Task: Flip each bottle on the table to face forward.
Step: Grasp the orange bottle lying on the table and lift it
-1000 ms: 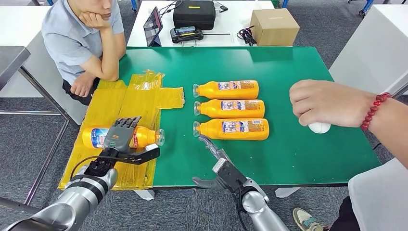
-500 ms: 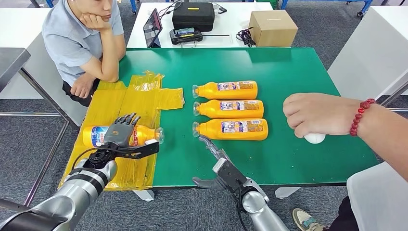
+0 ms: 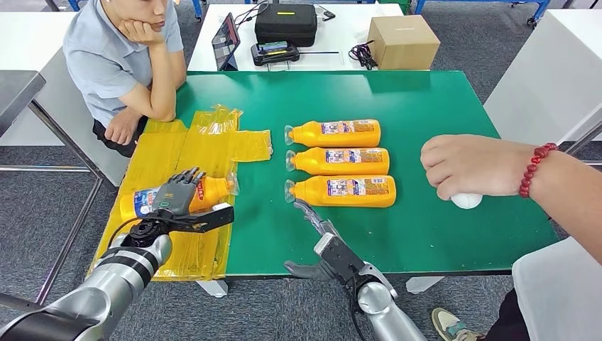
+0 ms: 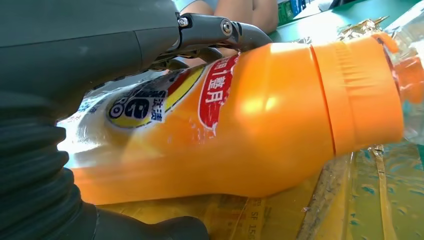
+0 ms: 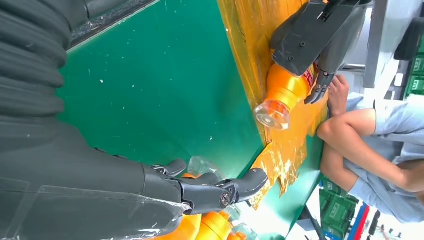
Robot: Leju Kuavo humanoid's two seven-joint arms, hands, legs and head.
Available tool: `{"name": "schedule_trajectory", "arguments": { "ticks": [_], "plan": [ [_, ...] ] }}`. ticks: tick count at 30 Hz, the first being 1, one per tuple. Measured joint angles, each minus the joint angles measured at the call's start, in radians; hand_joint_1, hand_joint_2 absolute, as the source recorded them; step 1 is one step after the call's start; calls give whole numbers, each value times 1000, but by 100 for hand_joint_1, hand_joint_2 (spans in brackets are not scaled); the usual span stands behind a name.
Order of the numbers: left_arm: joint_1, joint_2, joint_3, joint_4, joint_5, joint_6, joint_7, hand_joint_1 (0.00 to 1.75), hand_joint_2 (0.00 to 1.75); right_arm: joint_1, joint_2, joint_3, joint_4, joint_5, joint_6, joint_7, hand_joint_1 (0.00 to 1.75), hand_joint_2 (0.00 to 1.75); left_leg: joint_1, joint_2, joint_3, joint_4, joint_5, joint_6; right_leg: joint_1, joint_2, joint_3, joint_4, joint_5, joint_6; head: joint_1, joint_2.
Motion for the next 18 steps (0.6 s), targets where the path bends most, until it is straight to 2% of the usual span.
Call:
{"name": "schedule_trajectory", "arguments": {
  "ticks": [9, 15, 18],
  "plan": [
    [-1, -1, 0, 0, -10, 9, -10, 0, 175, 0, 0, -7, 0, 2, 0, 0, 0, 175, 0, 0, 0, 0, 0, 0, 0, 0, 0, 0, 0, 0, 0, 0],
    [19, -15, -2, -3, -14, 137, -61, 0, 175, 1, 0, -16, 0, 3, -4, 0, 0, 175, 0, -1, 0, 0, 0, 0, 0, 0, -1, 0, 0, 0, 0, 0],
    [34, -29, -2, -17, 3, 171, -90, 0, 175, 6, 0, -17, 0, 5, -9, 0, 0, 175, 0, -1, -1, 0, 0, 0, 0, -1, -1, 0, 0, 0, 0, 0]
  ]
}}
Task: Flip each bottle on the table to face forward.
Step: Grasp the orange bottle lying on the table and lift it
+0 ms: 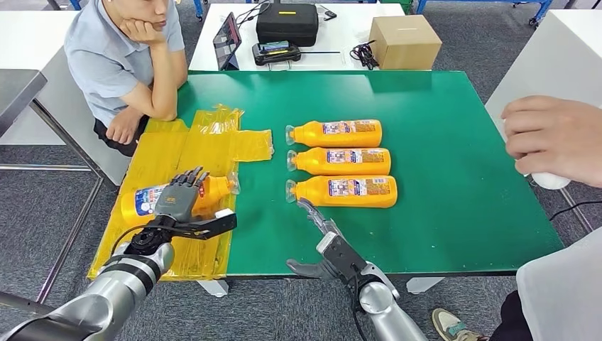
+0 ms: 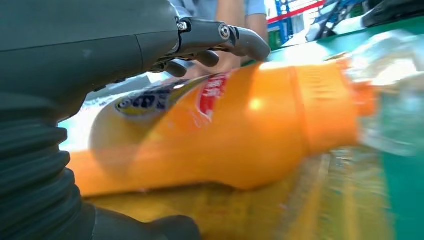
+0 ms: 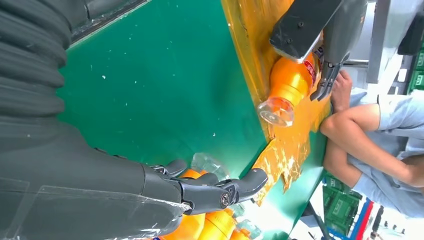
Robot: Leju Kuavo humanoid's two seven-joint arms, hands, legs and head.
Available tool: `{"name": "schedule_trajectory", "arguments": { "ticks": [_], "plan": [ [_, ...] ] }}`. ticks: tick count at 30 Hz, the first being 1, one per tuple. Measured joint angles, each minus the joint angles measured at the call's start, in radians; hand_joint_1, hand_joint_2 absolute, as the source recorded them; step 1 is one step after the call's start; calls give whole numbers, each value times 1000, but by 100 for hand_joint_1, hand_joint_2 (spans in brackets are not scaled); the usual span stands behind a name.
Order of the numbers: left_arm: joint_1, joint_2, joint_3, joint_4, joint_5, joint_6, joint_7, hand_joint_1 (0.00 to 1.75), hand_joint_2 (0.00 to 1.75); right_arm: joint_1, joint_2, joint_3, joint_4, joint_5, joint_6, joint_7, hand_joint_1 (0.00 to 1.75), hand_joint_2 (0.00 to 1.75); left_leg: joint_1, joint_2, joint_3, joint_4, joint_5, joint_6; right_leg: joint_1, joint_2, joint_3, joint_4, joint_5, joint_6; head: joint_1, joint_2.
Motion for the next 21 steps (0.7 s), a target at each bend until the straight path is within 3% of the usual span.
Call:
{"name": "schedule_trajectory", "arguments": {
  "ticks": [9, 15, 17, 21],
  "plan": [
    [69, -37, -29, -93, 4, 46, -4, 0, 175, 22, 0, -12, -12, 4, -14, -1, 0, 175, -1, 0, -3, 0, 0, 0, 0, 0, -3, 0, 0, 0, 0, 0],
    [122, -38, -55, -159, 0, 146, -8, 0, 175, 30, 0, -17, -20, 22, -40, -9, 0, 175, 0, 1, -6, 0, 0, 0, 0, 0, -6, 0, 0, 0, 0, 0],
    [149, -39, -58, -201, -4, 174, -16, 0, 175, 37, 0, -20, -30, 60, -100, -16, 0, 175, 0, 1, -6, 0, 0, 0, 0, 0, -6, 0, 0, 0, 0, 0],
    [244, -61, -50, -350, 76, 186, -108, 0, 175, 62, -1, -25, -80, 280, -377, -10, 0, 175, -1, 1, -9, 0, 0, 0, 0, 0, -9, 0, 0, 0, 0, 0]
  ]
}}
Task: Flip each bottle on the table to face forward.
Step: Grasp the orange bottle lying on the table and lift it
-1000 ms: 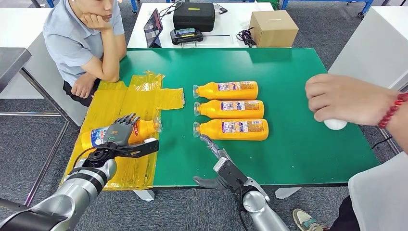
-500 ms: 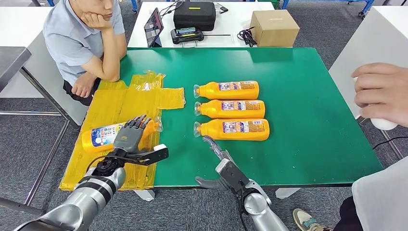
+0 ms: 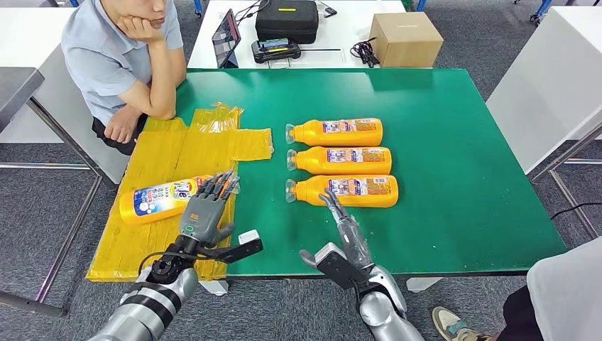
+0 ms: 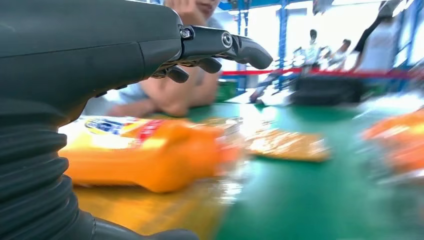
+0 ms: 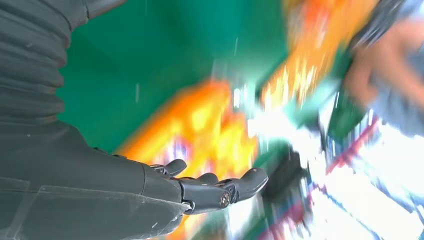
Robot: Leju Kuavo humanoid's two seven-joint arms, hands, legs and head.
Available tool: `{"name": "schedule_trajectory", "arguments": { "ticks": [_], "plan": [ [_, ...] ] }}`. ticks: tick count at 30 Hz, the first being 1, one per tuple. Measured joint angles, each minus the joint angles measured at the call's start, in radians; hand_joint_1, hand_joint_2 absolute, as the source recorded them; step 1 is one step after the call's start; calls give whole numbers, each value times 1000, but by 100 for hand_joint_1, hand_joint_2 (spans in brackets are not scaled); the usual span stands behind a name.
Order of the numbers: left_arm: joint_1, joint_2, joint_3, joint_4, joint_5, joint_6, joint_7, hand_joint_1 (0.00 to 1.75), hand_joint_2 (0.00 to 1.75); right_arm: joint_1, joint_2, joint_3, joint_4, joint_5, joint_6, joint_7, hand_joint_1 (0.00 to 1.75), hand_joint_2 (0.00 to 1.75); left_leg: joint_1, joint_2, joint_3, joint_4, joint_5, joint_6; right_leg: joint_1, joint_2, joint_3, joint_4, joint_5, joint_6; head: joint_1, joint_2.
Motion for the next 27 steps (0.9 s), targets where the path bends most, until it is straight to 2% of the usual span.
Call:
{"name": "schedule_trajectory", "arguments": {
  "ticks": [5, 10, 14, 16, 18, 22, 27],
  "plan": [
    [134, -56, 45, -214, 134, 1, -161, 0, 175, 29, -23, -9, -56, 207, -218, 52, 0, 175, -1, 0, -3, 0, 0, 0, -1, 0, -3, 0, 0, 0, 0, 0],
    [211, -96, 83, -347, 301, -5, -250, 0, 175, 51, -48, -33, -93, 215, -265, 55, 0, 175, -1, 0, -3, 0, -1, 0, -1, 0, -4, 0, 0, 0, 0, 0],
    [256, -104, 90, -435, 744, -47, -323, 0, 175, 76, -50, -67, -146, 98, -264, 23, 0, 175, 0, 0, -3, 0, -1, 0, 0, 0, -4, 0, 0, 0, 0, 0],
    [272, -103, 91, -472, 896, -60, -337, 0, 175, 82, -51, -88, -165, 94, -269, 26, 0, 175, 0, 0, -3, 0, -1, 0, 0, 0, -4, 0, 0, 0, 0, 0],
    [284, -100, 91, -503, 964, -71, -346, 0, 175, 84, -55, -105, -168, 174, -304, 51, 0, 175, 0, 0, -3, 0, -1, 0, 0, 0, -4, 0, 0, 0, 0, 0],
    [295, -96, 82, -559, 1072, -125, -339, 0, 175, 74, -82, -124, -127, 440, -425, 141, 0, 175, -1, 0, -4, 0, -1, 0, 0, 0, -3, 0, 0, 0, 0, 0],
    [306, -88, 55, -616, 1127, -164, -336, 0, 175, 46, -109, -140, -56, 598, -452, 204, 0, 175, -1, 0, -4, 0, 0, 1, -1, 0, -4, 0, 0, 0, 0, 0]
  ]
}}
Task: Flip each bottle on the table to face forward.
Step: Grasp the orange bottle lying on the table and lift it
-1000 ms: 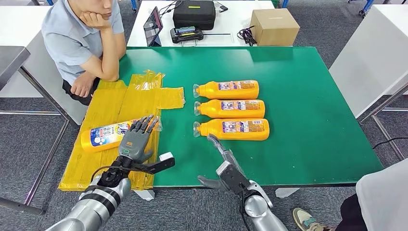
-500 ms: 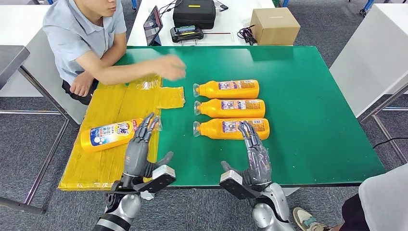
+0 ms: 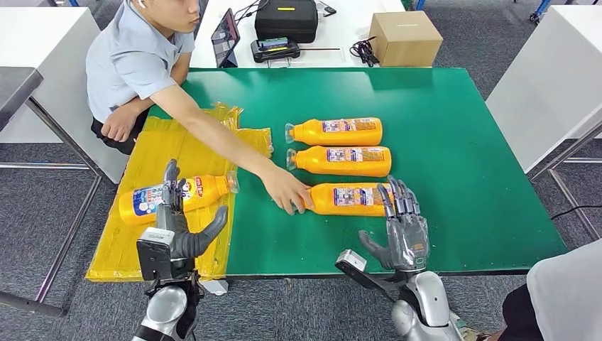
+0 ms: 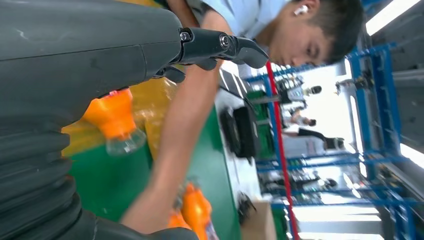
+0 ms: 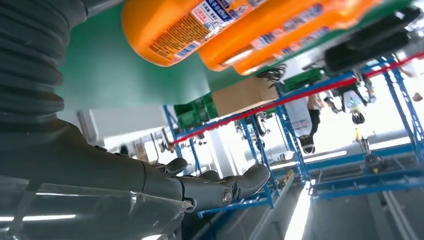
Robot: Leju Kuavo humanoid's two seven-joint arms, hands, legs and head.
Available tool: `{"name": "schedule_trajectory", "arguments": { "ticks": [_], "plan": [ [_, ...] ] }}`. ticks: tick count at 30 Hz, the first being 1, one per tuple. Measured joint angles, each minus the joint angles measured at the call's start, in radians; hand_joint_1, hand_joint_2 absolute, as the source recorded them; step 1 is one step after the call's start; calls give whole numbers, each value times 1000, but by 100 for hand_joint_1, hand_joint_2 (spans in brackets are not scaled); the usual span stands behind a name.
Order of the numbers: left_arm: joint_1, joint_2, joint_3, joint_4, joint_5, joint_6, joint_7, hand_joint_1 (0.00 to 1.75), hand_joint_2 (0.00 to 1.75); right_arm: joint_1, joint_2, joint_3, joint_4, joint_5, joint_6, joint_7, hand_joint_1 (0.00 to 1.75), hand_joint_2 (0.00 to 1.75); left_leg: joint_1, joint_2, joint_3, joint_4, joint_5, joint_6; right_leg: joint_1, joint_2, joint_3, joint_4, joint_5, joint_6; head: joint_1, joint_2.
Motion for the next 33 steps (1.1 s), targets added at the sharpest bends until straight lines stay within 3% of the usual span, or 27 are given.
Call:
{"name": "schedule_trajectory", "arguments": {
  "ticks": [9, 16, 33],
  "plan": [
    [6, 11, -37, -50, 6, 7, -4, 0, 175, -84, -16, 10, 141, 104, 3, 76, 0, 175, 1, 0, 0, 0, 0, 0, 0, 0, 0, 0, 0, 0, 0, 0],
    [6, 12, -43, -53, 7, 4, 0, 0, 175, -128, -28, 61, 210, 144, 59, 144, 0, 175, 0, 0, 0, 0, 0, 0, 0, 0, 0, 0, 0, 0, 0, 0],
    [20, 14, -83, -63, -17, -9, 32, 0, 175, -171, -60, 122, 256, 164, 114, 275, 0, 175, 0, 0, 0, 0, 0, 0, 0, 0, 0, 0, 0, 0, 0, 0]
  ]
}}
